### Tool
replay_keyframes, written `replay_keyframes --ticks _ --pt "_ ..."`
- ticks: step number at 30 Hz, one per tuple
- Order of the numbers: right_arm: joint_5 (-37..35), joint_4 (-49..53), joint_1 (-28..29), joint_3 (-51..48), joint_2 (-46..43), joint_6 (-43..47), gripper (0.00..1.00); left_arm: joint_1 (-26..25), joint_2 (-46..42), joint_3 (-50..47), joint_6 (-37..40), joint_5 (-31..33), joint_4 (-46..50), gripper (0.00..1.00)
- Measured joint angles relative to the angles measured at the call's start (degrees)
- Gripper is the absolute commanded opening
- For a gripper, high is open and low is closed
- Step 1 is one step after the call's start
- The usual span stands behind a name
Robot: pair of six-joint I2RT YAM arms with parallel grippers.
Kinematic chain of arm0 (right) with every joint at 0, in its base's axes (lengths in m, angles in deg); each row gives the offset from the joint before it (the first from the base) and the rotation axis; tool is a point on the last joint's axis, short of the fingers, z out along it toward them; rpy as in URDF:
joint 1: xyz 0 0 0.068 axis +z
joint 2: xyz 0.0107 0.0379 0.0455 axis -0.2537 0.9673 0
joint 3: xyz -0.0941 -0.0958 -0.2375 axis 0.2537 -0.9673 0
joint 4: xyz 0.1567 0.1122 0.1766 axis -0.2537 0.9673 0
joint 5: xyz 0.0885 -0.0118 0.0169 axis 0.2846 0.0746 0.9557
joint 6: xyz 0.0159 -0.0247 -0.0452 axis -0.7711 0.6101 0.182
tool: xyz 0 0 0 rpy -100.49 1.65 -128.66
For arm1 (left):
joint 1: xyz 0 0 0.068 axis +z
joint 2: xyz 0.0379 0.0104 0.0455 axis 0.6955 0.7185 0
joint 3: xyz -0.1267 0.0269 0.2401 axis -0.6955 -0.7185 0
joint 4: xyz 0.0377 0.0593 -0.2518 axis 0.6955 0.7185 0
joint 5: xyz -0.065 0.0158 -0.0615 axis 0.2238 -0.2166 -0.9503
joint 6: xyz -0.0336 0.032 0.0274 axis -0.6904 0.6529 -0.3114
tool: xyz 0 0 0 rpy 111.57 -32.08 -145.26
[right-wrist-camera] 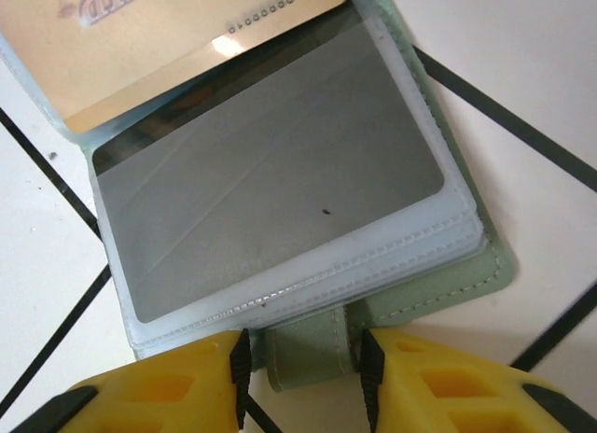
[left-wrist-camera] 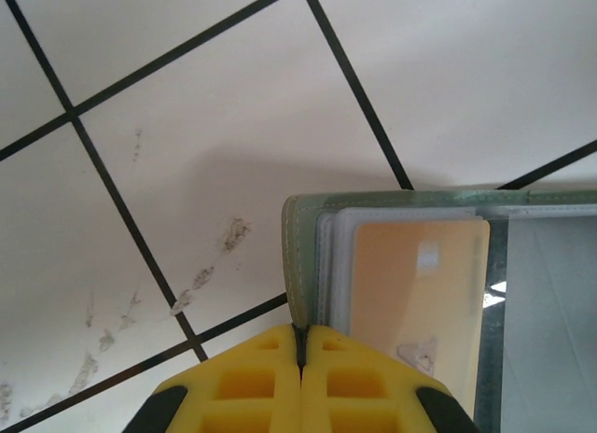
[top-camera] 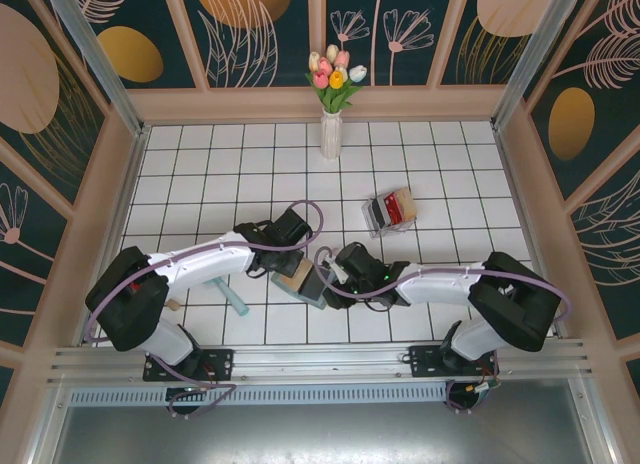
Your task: Put the credit cards into the card holder
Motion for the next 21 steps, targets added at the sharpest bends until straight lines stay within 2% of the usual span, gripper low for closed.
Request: replay_keyframes --ticks 8,15,18,21 --pt "-4.7 -0.1 1.6 0.7 -0.1 -0.5 0.10 0.8 -0.1 -0.1 -1.5 1.8 0.6 0.00" --pt "-4.5 -7.5 -1.9 -7.6 -11.3 -2.3 0.09 1.7 -0.7 -1.2 -4.7 2.1 0.3 0.00" --pt "-3.5 -11.6 -3.5 -11.6 -16.1 -3.7 0.17 1.7 -0.7 -1.3 -5.7 1.8 0.0 0.00" --pt "-3.3 -12.6 -5.4 -14.4 -19.5 -5.4 0.31 2.0 -0.7 -1.3 -6.1 2.6 0.2 0.00"
